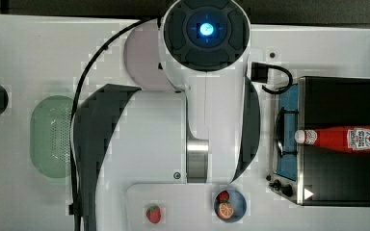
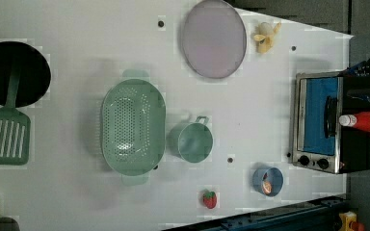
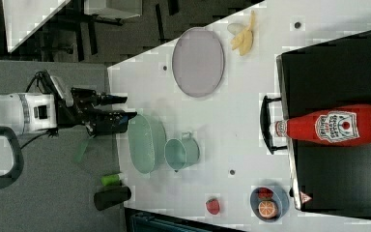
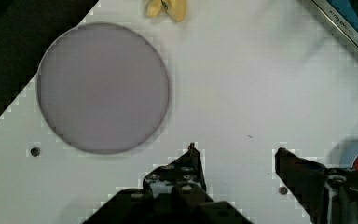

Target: Pick Ketchup from oven and place it on table.

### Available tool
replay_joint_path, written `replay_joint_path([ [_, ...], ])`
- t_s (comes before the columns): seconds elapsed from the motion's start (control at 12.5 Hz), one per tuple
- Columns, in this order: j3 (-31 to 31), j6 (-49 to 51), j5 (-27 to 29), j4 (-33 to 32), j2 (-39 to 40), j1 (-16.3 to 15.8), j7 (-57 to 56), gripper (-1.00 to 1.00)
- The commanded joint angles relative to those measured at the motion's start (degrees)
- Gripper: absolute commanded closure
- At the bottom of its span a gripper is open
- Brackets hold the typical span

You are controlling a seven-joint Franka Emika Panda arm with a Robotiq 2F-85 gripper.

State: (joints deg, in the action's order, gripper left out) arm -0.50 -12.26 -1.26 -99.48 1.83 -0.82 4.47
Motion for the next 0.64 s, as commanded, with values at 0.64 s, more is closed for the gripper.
replay_joint_path([
  [0.64, -4.2, 8.2, 3.4, -10.6, -17.6, 2.9, 4.5, -1.00],
])
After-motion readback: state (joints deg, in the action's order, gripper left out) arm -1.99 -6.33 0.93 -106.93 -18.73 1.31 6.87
